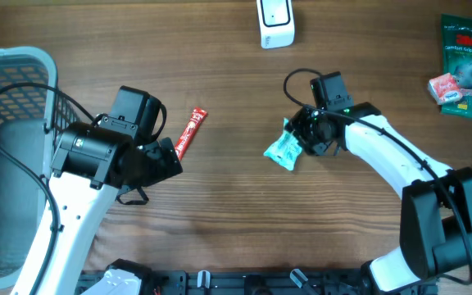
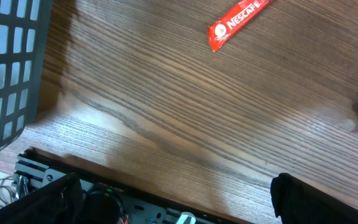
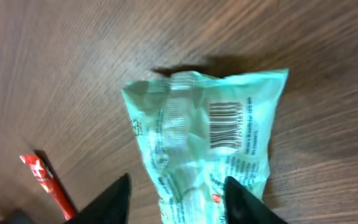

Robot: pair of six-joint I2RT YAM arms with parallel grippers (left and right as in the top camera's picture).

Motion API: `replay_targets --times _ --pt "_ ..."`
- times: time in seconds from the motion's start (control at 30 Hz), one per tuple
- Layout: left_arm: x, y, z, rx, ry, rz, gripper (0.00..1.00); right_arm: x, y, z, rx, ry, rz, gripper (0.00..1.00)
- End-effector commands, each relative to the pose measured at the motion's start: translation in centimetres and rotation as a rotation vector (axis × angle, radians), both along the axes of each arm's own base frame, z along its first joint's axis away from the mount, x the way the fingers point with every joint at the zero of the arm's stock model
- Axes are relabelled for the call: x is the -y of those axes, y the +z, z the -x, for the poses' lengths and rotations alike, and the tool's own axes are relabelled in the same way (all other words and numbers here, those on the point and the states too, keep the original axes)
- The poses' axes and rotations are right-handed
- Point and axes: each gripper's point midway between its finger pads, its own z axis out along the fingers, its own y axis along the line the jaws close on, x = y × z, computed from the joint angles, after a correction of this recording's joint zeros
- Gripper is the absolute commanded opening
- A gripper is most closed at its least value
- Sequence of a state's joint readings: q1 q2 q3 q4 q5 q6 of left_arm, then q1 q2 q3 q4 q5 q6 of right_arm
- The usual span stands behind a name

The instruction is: Scan the item barcode

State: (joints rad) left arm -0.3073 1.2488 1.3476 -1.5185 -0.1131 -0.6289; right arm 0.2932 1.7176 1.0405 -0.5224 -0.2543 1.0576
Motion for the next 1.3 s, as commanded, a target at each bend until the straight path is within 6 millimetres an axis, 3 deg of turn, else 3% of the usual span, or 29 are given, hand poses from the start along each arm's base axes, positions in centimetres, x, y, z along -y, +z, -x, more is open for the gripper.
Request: replay_targets --times 0.0,0.07,0.1,0.2,0.3,0.43,0.57,0.67,0.73,0.8,0.83,0.87,1.0,1.03,1.1,1.13,1.27 --pt "0.0 0.2 0.1 0.006 -0.013 0.004 1.00 0.2 2.2 -1.7 0.066 0.046 0.050 0.51" --pt "0.0 0.2 0.1 0.006 -0.013 0.004 1.00 0.3 2.7 -1.3 0.058 0.100 0.072 0.11" --pt "0.0 0.2 0.1 0.006 -0.013 0.004 1.00 0.4 2.6 -1.1 0.051 0.114 0.079 0.05" --pt "0.0 0.2 0.1 0.006 -0.013 0.004 1.00 1.1 1.6 -0.4 0.028 0.130 0.124 0.04" --pt "0.0 0.2 0.1 0.006 -0.013 0.004 1.00 2.2 -0.6 -0.2 0.012 0.114 0.181 0.04" --pt "0.0 0.2 0.1 0.006 -0.013 0.004 1.00 1.8 -4.1 -0.6 -0.024 0.123 0.182 0.04" --pt "0.0 0.2 0.1 0.006 -0.013 0.004 1.00 1.5 -7.1 0.8 -0.118 0.143 0.179 0.05" --pt "0.0 0.2 0.1 0.006 -0.013 0.004 1.00 1.4 -5.9 0.2 -0.080 0.181 0.183 0.22" --pt "0.0 0.2 0.1 0.006 -0.013 0.004 1.00 1.2 -3.7 -0.7 -0.026 0.236 0.193 0.34" --pt "0.0 0.2 0.1 0.006 -0.013 0.004 1.00 1.0 -1.0 -1.6 0.041 0.296 0.203 0.62" --pt "0.0 0.2 0.1 0.006 -0.013 0.004 1.00 1.1 0.9 -2.0 0.081 0.326 0.222 0.82" --pt "0.0 0.2 0.1 0.006 -0.013 0.004 1.00 1.4 2.2 -2.1 0.105 0.340 0.239 0.92" --pt "0.0 0.2 0.1 0.006 -0.013 0.004 1.00 1.9 4.6 -0.2 0.097 0.369 0.243 0.92" --pt "0.0 0.2 0.1 0.006 -0.013 0.004 1.00 2.1 4.4 0.8 0.059 0.374 0.247 0.87" --pt "0.0 0.2 0.1 0.006 -0.013 0.004 1.00 2.8 3.4 2.7 -0.034 0.367 0.254 0.10" --pt "0.0 0.2 0.1 0.006 -0.013 0.004 1.00 3.6 2.4 4.2 -0.107 0.315 0.273 0.05" --pt "0.0 0.2 0.1 0.006 -0.013 0.004 1.00 7.2 -0.7 6.8 -0.227 0.134 0.419 0.05"
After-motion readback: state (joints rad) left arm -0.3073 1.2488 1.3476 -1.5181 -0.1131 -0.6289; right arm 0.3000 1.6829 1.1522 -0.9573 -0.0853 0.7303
